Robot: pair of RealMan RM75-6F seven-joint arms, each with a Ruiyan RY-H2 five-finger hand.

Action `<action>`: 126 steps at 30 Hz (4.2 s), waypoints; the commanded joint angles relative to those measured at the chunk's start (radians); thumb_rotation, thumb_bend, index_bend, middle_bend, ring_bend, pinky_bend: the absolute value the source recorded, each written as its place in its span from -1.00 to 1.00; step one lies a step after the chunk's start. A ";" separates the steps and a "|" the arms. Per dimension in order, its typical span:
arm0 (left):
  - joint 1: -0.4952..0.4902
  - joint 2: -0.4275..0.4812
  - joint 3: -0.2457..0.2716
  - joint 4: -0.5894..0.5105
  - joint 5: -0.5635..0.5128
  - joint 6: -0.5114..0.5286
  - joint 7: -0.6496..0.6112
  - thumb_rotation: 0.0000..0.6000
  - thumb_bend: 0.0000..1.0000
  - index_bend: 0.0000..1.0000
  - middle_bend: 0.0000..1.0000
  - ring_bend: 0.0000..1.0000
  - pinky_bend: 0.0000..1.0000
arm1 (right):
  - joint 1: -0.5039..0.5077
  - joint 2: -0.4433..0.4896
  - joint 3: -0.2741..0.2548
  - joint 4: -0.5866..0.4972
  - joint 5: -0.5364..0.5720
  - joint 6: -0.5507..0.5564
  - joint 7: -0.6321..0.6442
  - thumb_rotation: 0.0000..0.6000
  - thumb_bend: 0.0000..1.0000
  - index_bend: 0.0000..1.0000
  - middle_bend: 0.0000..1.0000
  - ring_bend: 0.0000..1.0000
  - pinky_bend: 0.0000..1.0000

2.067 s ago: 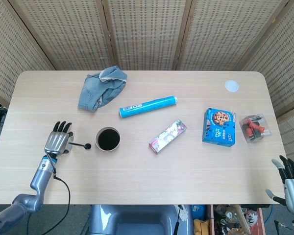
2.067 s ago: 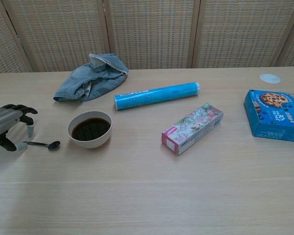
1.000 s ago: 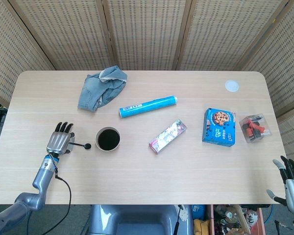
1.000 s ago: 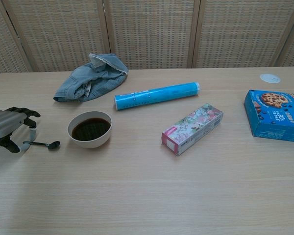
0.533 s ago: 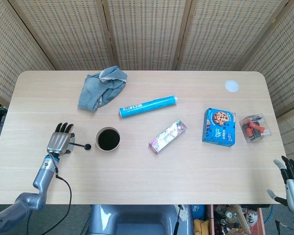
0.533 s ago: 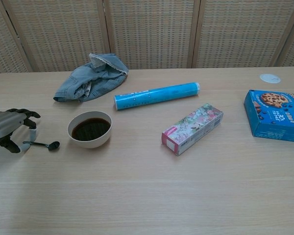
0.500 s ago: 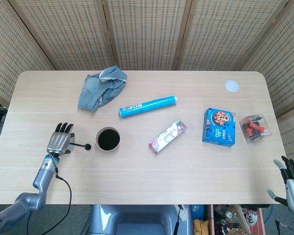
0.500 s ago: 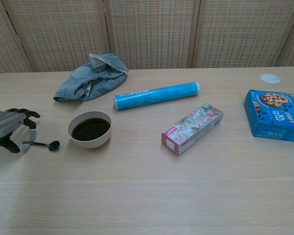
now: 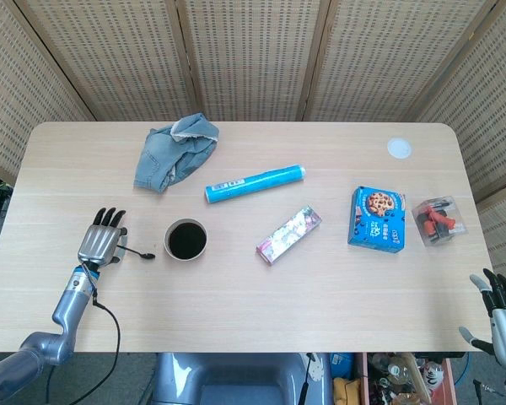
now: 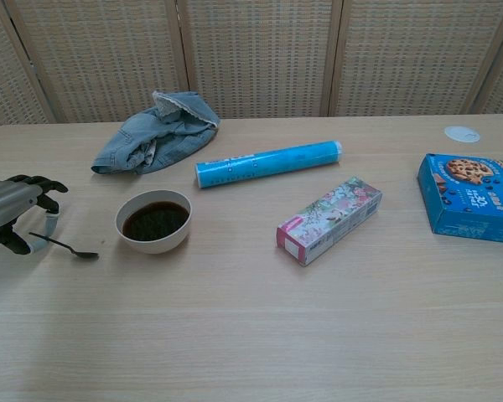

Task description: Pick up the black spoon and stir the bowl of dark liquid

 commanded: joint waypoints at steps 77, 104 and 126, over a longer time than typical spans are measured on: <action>-0.264 0.090 0.089 -0.192 0.368 0.102 0.697 1.00 -0.18 0.45 -0.68 -1.00 -1.00 | -0.001 -0.014 -0.001 0.050 -0.005 0.007 0.065 1.00 -0.57 -0.66 -0.70 -1.00 -1.00; -0.298 0.008 0.053 -0.079 0.277 0.057 0.749 1.00 -0.18 0.45 -0.68 -1.00 -1.00 | 0.000 -0.018 0.004 0.061 0.012 -0.016 0.066 1.00 -0.57 -0.66 -0.70 -1.00 -1.00; -0.291 0.041 0.073 -0.203 0.279 0.067 0.757 1.00 -0.18 0.47 -0.68 -1.00 -1.00 | -0.008 -0.015 0.005 0.061 0.013 -0.004 0.070 1.00 -0.57 -0.66 -0.70 -1.00 -1.00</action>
